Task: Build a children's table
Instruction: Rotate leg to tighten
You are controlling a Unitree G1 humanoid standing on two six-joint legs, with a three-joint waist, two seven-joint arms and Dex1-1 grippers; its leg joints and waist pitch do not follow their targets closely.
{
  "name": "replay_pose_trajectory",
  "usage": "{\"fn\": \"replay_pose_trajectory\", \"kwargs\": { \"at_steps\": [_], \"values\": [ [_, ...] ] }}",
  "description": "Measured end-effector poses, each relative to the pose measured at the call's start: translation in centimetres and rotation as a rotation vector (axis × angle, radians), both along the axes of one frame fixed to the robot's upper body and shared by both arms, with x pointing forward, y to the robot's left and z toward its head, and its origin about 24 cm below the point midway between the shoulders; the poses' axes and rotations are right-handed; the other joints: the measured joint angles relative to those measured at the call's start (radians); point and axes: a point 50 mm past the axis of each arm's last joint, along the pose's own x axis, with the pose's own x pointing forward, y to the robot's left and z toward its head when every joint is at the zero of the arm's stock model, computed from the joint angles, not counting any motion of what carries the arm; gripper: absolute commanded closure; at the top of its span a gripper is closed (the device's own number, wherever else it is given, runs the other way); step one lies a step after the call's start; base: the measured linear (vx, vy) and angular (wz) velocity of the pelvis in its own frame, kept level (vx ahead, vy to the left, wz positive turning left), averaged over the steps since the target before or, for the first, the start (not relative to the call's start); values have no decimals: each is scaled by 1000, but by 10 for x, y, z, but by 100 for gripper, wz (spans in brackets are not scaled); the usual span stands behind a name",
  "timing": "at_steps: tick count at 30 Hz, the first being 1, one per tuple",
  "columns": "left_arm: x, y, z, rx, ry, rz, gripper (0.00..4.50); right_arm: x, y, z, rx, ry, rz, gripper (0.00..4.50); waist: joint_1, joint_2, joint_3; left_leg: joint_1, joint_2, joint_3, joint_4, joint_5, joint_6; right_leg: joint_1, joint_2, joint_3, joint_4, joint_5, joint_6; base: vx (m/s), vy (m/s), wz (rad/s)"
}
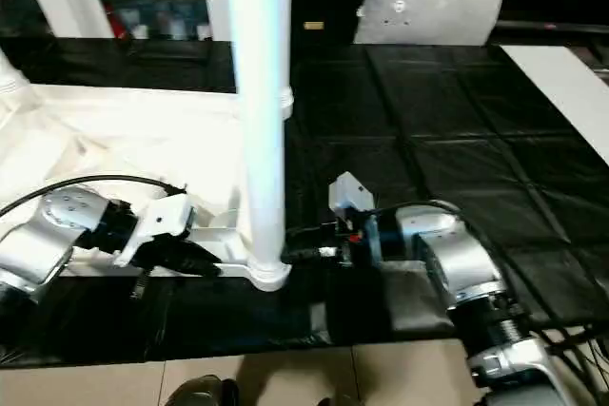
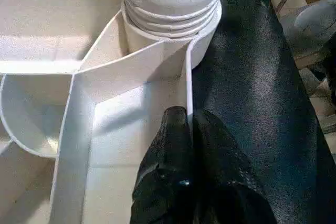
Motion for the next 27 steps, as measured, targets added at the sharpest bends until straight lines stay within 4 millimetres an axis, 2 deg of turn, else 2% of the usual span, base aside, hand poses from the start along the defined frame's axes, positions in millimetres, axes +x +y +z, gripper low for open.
{"fn": "replay_pose_trajectory", "kwargs": {
  "at_steps": [1, 3, 9, 11, 12, 14, 17, 19, 27],
  "values": [
    [0, 0, 0, 1, 0, 0, 450, 0, 0, 0, 1, 0, -9, 294, -1, 0, 0, 0, 0, 0, 0, 0, 0, 0, 0, 0, 0, 0, 0, 0, 0, 0],
    [0, 0, 0, 2, -1, 0, 450, 1, 0, 0, 2, 1, -12, 260, -1, 0, 0, 1, 0, 0, 0, 0, -1, 0, 0, 0, 1, 0, 0, 0, 0, 0],
    [0, 0, 0, 0, -1, 0, 450, 1, 0, 0, 7, 7, -26, 208, -1, 0, 0, 0, 0, 0, 0, 0, -1, 0, 0, 0, 0, 0, 0, 0, 0, 0],
    [0, -1, 0, -4, -2, 0, 450, 1, 4, 0, 30, 21, -16, 197, -1, 0, 0, 0, 0, 0, 0, 0, -1, 0, 0, 0, 1, 0, 0, 0, 0, 0],
    [0, -2, 0, -7, -3, -1, 450, 0, 8, 1, 46, 24, -9, 172, -1, 0, 0, 0, 0, 0, 0, 0, -1, 0, 0, 0, 0, 0, 0, 0, 0, 0],
    [0, -7, -1, -16, -1, -14, 450, -2, 17, 2, 66, 24, 20, 159, 9, 0, 0, -1, 0, 0, 0, 0, 0, 0, 0, 0, -1, 0, 0, 0, 0, 0],
    [-2, -14, -2, -26, 0, -35, 450, -3, 17, 4, 64, 15, 30, 159, 22, 0, 0, -1, 0, 3, 0, 0, 0, 0, -1, 0, -2, 0, 0, 0, 0, 0],
    [-2, -13, -2, -26, -1, -35, 450, -3, 17, 4, 65, 17, 35, 159, 24, 0, 0, -1, 0, 3, 0, 0, 0, 0, -1, 0, -2, 0, 0, 0, 0, 0],
    [-2, -14, -2, -26, 0, -36, 450, -4, 13, 5, 41, 23, 59, 228, 27, 0, 0, -1, 1, 3, 0, 0, 0, 0, 0, 0, -1, 0, 0, 0, 0, 0]
  ]
}}
